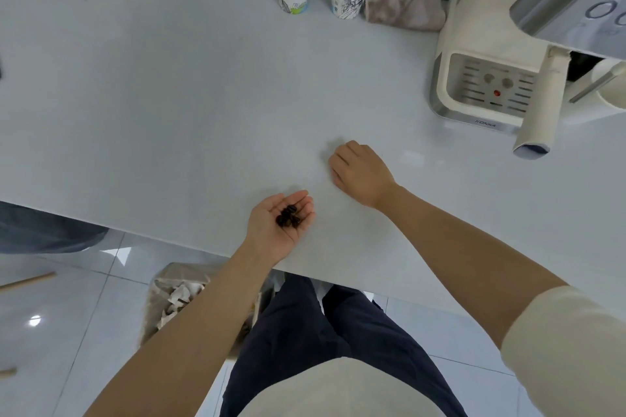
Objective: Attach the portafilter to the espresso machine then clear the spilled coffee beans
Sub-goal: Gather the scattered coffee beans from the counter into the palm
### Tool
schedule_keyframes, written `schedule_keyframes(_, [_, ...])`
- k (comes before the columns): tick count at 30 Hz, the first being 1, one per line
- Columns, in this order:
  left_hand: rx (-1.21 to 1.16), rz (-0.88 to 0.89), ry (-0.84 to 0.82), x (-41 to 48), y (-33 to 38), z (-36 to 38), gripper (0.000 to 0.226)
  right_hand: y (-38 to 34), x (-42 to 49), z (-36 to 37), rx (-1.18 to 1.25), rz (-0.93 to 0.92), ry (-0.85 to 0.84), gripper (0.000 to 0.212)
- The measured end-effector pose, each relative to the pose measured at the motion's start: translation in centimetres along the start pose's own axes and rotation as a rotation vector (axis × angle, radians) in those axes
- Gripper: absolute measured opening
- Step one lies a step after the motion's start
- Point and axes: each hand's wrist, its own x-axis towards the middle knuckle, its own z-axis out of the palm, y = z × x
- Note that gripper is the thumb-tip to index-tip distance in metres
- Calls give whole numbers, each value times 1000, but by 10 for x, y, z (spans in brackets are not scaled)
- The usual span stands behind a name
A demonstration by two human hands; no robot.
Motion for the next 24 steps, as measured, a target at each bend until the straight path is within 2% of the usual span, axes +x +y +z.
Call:
schedule_keyframes(2, [-1,-5,-1,0,-2,0,60,4,-8,3,-48,-2,39,5])
schedule_keyframes(6, [16,-14,-12,0,-6,4,59,12,-24,10,-140,59,147,14])
schedule_keyframes(9, [32,-19,-13,0,-7,6,58,16,-31,11,-204,147,124,14])
schedule_keyframes(13, [46,-19,-6,1,-7,7,58,17,-29,8,-169,218,84,20])
schedule_keyframes(19, [62,-27,7,2,-8,7,59,20,-22,10,-158,182,140,11])
schedule_keyframes(22, [71,-31,13,3,-10,8,59,20,-17,11,-257,181,94,28])
schedule_keyframes(24, [74,-26,16,3,-9,8,59,21,-17,12,-306,177,130,28])
